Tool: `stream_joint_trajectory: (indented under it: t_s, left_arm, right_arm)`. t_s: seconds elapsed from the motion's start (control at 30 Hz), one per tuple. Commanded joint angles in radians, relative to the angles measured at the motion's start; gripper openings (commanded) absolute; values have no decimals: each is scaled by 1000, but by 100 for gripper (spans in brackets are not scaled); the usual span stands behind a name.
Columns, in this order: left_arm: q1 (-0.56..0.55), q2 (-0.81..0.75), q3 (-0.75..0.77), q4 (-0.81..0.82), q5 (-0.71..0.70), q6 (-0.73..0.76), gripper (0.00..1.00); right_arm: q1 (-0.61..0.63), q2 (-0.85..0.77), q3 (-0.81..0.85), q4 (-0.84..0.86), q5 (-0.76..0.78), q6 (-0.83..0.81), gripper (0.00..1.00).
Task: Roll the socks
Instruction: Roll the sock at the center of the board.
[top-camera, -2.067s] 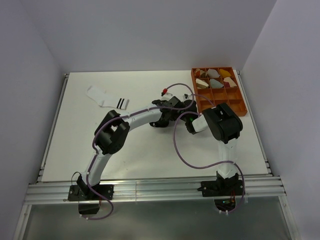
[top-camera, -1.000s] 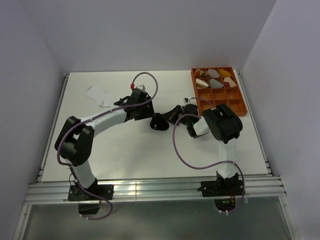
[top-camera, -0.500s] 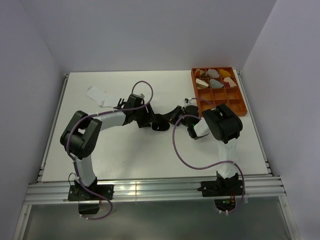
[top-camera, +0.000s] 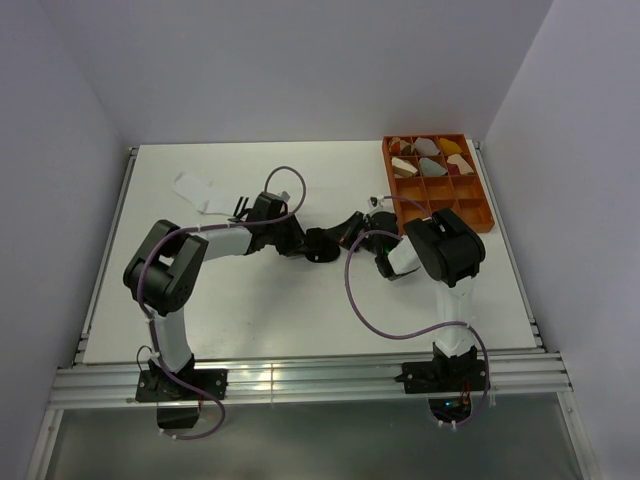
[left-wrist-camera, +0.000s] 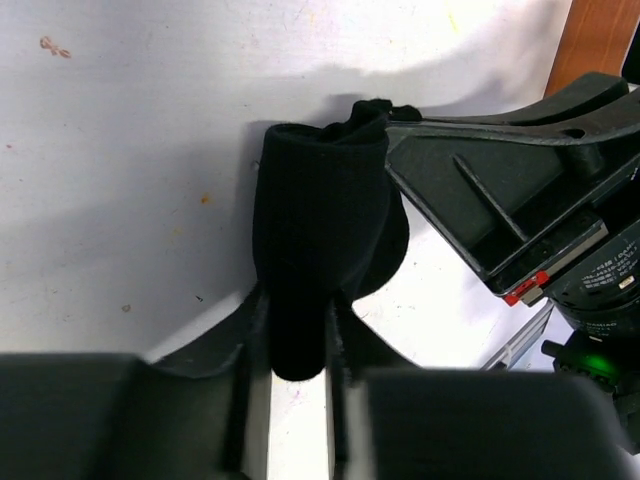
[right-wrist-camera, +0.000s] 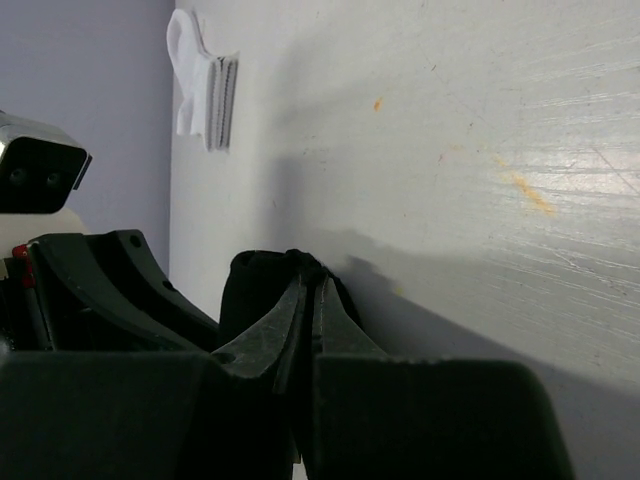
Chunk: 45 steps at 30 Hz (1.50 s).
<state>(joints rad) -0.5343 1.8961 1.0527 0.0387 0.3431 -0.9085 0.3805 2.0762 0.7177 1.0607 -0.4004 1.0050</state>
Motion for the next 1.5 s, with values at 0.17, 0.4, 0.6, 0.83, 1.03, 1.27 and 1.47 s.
stream_joint_trajectory:
  t_s: [0.17,0.4,0.6,0.83,1.03,1.27,1.47]
  left_arm:
    - [-52,21,85,-163,-186,107,0]
    - [-147,53,253,-427,-530,217,0]
    - [-242,147,426,-618,-749,272,0]
    - [-314,242,573,-763,-892,301,0]
    - [-358,288,633,-815,-972,312,0]
    - [-397,328,676,-835,-1015,326,0]
    - [-420,330,667,-807,-1020,342,0]
  right_arm:
    - [0,-51,-9,35,3,-17,4]
    - [-2,-140,-23,-48,38,-20,44]
    - [-6,-195,-41,-117,90,0,50]
    - [-20,-199,-69,-96,103,41,50]
    - [-20,-211,-67,-88,94,63,50]
    - [-14,-176,-49,-58,58,107,50]
    - [-8,-133,-43,-13,34,139,50]
